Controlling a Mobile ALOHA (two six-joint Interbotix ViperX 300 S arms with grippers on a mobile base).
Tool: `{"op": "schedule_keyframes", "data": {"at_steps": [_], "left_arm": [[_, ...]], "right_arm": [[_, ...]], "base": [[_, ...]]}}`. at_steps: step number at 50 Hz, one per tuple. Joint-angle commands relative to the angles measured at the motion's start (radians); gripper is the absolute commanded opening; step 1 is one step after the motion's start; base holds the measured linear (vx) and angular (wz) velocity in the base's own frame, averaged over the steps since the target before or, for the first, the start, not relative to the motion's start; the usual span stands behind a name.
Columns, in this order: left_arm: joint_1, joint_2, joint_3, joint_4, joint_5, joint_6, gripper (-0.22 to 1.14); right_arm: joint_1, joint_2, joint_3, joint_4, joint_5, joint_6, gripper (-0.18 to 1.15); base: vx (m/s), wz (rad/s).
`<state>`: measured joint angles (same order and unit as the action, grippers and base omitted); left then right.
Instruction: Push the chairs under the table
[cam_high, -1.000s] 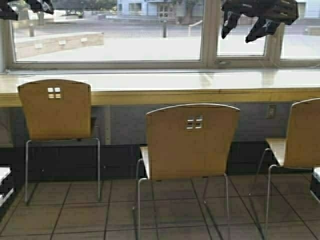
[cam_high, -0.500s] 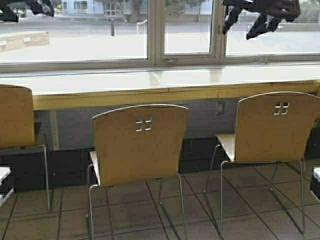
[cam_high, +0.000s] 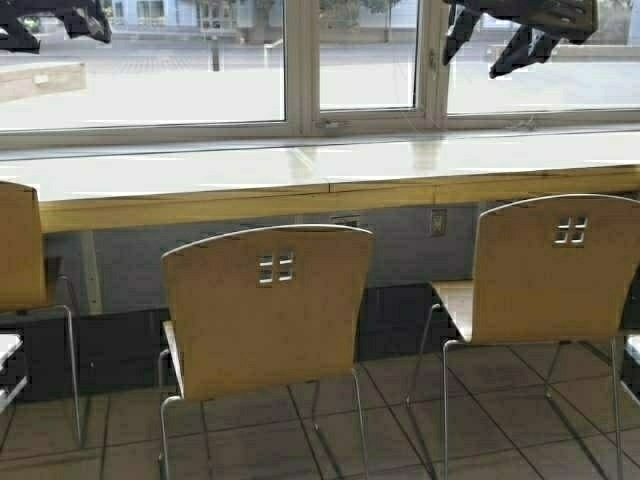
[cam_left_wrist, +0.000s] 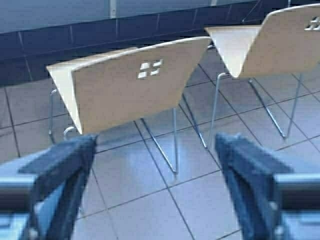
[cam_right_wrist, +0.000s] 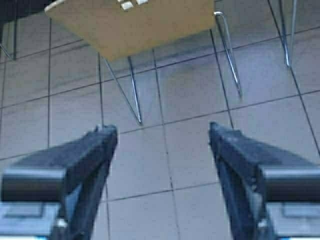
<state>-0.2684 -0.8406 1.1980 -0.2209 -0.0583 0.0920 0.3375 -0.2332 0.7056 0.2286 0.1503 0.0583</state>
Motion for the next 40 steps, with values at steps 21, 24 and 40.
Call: {"op": "schedule_keyframes", "data": {"at_steps": [21,24,40], "left_arm": [[0.002,0.089,-0.038,-0.051,0.017,-0.069,1.01],[0.002,0.087,-0.04,-0.052,0.017,-0.074,1.01],[0.002,0.107,-0.026,-0.132,0.083,-0.127,1.01]], "right_arm": [[-0.015,0.089,-0.02,0.14,0.025,0.008,0.91],[-0.015,0.091,-0.038,0.15,0.038,0.008,0.91],[-0.02,0.114,-0.046,0.176,0.066,0.009,0.91]], "base": [[0.27,0.1],[0.24,0.04],[0.28,0.02]]}}
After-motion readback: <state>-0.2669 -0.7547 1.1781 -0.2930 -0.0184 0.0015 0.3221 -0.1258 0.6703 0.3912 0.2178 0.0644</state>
